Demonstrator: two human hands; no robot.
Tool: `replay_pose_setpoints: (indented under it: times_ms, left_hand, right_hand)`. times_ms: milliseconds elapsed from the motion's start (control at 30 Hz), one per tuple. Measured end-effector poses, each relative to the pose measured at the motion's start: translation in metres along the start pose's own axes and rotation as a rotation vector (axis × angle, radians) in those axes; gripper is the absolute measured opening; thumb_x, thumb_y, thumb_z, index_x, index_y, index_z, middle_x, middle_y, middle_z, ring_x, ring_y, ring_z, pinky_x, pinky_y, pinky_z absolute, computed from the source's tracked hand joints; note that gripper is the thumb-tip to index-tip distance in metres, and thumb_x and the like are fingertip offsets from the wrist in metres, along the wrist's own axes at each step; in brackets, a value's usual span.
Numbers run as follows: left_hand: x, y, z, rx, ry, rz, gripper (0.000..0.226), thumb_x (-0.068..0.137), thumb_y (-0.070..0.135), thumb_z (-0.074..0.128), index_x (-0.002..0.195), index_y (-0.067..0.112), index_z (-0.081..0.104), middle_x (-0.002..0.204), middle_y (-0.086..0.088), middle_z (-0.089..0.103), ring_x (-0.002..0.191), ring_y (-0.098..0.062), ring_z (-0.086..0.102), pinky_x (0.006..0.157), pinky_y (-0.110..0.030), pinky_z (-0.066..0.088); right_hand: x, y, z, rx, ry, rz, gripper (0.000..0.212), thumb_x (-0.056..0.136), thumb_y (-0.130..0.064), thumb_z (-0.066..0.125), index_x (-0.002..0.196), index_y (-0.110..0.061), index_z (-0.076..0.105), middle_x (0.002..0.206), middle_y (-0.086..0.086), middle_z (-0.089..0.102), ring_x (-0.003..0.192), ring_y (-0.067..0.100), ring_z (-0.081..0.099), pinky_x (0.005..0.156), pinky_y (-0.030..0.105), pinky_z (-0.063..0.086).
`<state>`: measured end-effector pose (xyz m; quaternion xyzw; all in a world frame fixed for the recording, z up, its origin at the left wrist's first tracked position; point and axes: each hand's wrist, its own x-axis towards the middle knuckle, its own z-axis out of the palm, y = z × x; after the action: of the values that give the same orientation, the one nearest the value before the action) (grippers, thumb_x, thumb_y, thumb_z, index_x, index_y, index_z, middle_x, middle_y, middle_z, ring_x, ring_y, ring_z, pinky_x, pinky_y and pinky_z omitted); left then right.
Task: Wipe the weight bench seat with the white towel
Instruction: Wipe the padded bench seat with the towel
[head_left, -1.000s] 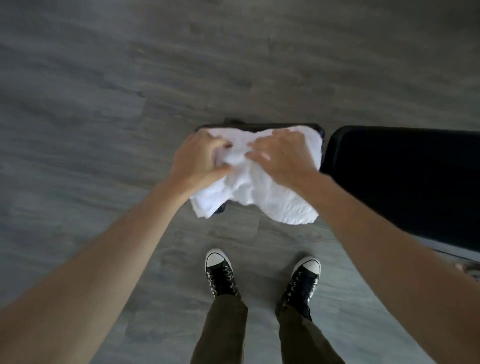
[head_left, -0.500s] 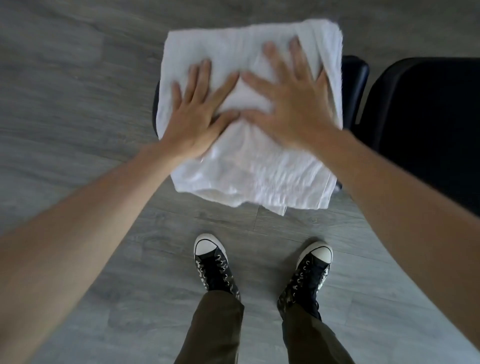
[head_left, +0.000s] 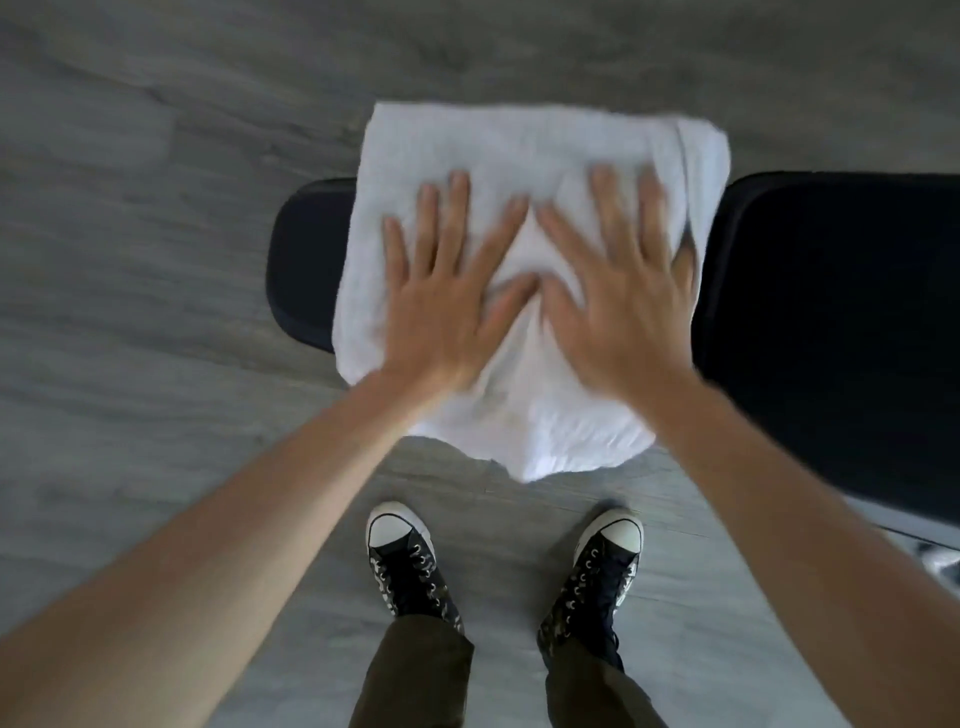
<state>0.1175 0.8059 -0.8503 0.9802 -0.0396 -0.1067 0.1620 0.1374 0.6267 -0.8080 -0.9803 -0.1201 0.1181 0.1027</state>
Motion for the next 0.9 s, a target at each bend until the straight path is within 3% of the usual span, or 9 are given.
replay_pose_setpoints:
  times_ms: [133, 267, 367, 533, 733, 833, 900]
  left_hand:
    - [0.070, 0.004, -0.010, -0.038, 0.028, -0.086, 0.072, 0.100, 0.069, 0.013, 0.165, 0.040, 0.026, 0.177, -0.010, 0.022, 0.164, -0.034, 0.014, 0.130, -0.063, 0.004]
    - [-0.025, 0.039, 0.005, -0.105, 0.104, -0.127, 0.067, 0.109, 0.059, 0.014, 0.169, 0.029, 0.016, 0.179, -0.013, 0.009, 0.165, -0.035, 0.004, 0.131, -0.061, 0.004]
    - [-0.087, 0.035, 0.016, -0.125, 0.003, -0.062, 0.069, 0.107, 0.063, 0.015, 0.168, 0.031, 0.015, 0.179, -0.013, 0.006, 0.165, -0.034, -0.001, 0.131, -0.061, 0.001]
    - [-0.033, 0.028, 0.004, -0.126, 0.044, 0.008, 0.062, 0.108, 0.058, 0.030, 0.165, 0.035, 0.029, 0.177, -0.013, 0.018, 0.164, -0.037, 0.011, 0.131, -0.061, 0.006]
    - [0.043, 0.080, -0.036, -0.385, 0.041, -0.044, 0.068, 0.105, 0.056, 0.020, 0.167, 0.029, 0.021, 0.177, -0.005, 0.021, 0.165, -0.033, 0.009, 0.132, -0.060, 0.004]
    - [0.045, 0.134, -0.039, -0.438, 0.036, 0.032, 0.069, 0.104, 0.059, 0.021, 0.168, 0.032, 0.014, 0.178, -0.005, 0.019, 0.165, -0.033, 0.009, 0.132, -0.060, 0.002]
    - [0.042, 0.173, -0.027, -0.362, -0.049, 0.089, 0.071, 0.103, 0.063, 0.023, 0.168, 0.038, 0.007, 0.179, -0.009, 0.011, 0.165, -0.037, 0.003, 0.130, -0.062, -0.002]
  right_hand:
    - [0.075, 0.011, -0.007, 0.085, 0.046, 0.131, 0.050, 0.101, -0.050, 0.034, 0.149, -0.043, 0.049, 0.171, -0.001, 0.029, 0.159, 0.032, 0.018, 0.121, 0.069, 0.022]
    - [-0.022, -0.013, -0.001, 0.115, 0.117, 0.161, 0.050, 0.104, -0.037, 0.046, 0.153, -0.040, 0.046, 0.174, 0.002, 0.023, 0.161, 0.037, 0.010, 0.120, 0.063, 0.030]
    - [-0.085, -0.023, 0.003, 0.122, 0.023, 0.087, 0.052, 0.103, -0.034, 0.053, 0.154, -0.034, 0.046, 0.173, 0.010, 0.023, 0.159, 0.045, 0.012, 0.109, 0.066, 0.043]
    - [-0.033, -0.015, -0.017, 0.197, 0.137, 0.124, 0.041, 0.099, -0.014, 0.054, 0.134, -0.029, 0.068, 0.162, 0.010, 0.043, 0.146, 0.043, 0.037, 0.090, 0.061, 0.054]
    - [0.040, 0.017, -0.100, 0.223, 0.210, 0.073, 0.038, 0.093, -0.002, 0.054, 0.116, -0.021, 0.077, 0.159, 0.000, 0.049, 0.150, 0.032, 0.036, 0.101, 0.039, 0.052]
    - [0.018, 0.064, -0.138, 0.200, 0.285, 0.070, 0.040, 0.088, -0.002, 0.057, 0.114, -0.025, 0.078, 0.156, -0.002, 0.054, 0.148, 0.032, 0.040, 0.101, 0.040, 0.047]
    - [-0.007, 0.109, -0.149, 0.155, 0.249, 0.115, 0.044, 0.092, -0.005, 0.056, 0.124, -0.030, 0.073, 0.159, -0.001, 0.049, 0.152, 0.032, 0.035, 0.113, 0.047, 0.040]
